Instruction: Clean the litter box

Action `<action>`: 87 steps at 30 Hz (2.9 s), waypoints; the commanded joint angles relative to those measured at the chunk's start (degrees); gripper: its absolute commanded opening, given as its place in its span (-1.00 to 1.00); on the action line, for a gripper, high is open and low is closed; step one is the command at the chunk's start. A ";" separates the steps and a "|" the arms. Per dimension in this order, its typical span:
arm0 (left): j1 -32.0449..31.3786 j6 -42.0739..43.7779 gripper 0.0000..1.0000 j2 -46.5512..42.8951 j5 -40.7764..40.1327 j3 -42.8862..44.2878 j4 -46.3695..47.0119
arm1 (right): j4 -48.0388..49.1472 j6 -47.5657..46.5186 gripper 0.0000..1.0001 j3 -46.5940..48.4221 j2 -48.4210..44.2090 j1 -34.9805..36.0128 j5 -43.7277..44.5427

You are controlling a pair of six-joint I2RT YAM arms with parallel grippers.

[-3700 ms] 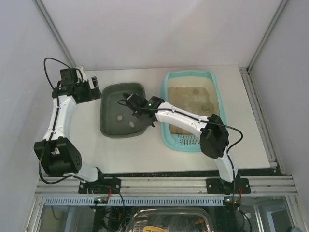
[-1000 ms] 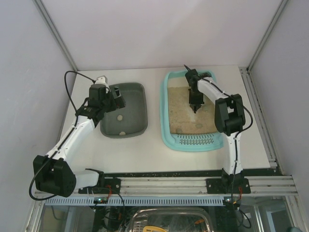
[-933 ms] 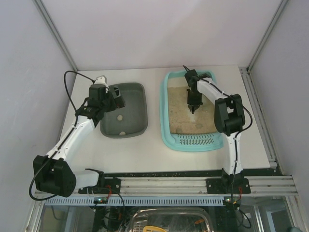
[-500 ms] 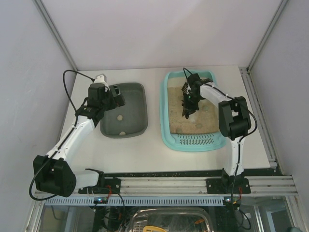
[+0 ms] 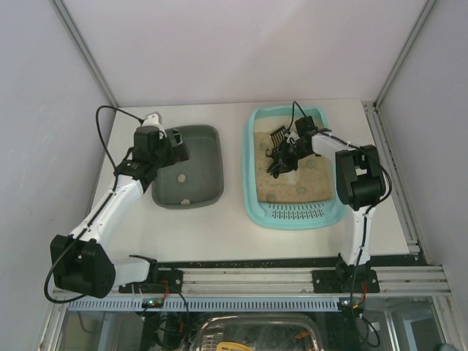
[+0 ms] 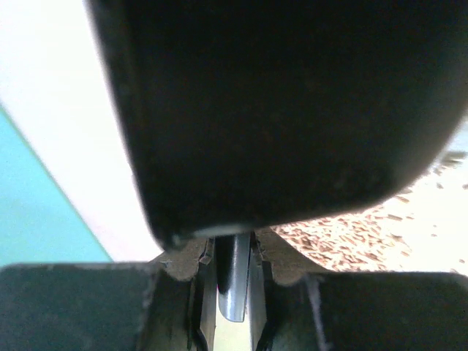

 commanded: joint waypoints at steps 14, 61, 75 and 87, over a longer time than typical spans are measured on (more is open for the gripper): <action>0.36 2.45 0.99 0.02 -1.49 1.59 -2.35 | -17.42 -7.85 -1.00 7.00 -2.22 8.27 13.15; 0.51 10.04 1.00 -3.74 -2.29 7.04 -9.15 | 122.22 64.43 -1.00 -53.23 -21.66 -10.38 -28.75; 0.86 9.76 1.00 -4.05 -2.70 6.32 -9.52 | 122.31 65.45 -1.00 -52.51 -17.34 -3.94 -28.55; 0.92 9.42 0.99 -4.75 -2.67 5.26 -9.09 | 121.52 67.68 -1.00 -51.18 -15.03 -8.26 -28.69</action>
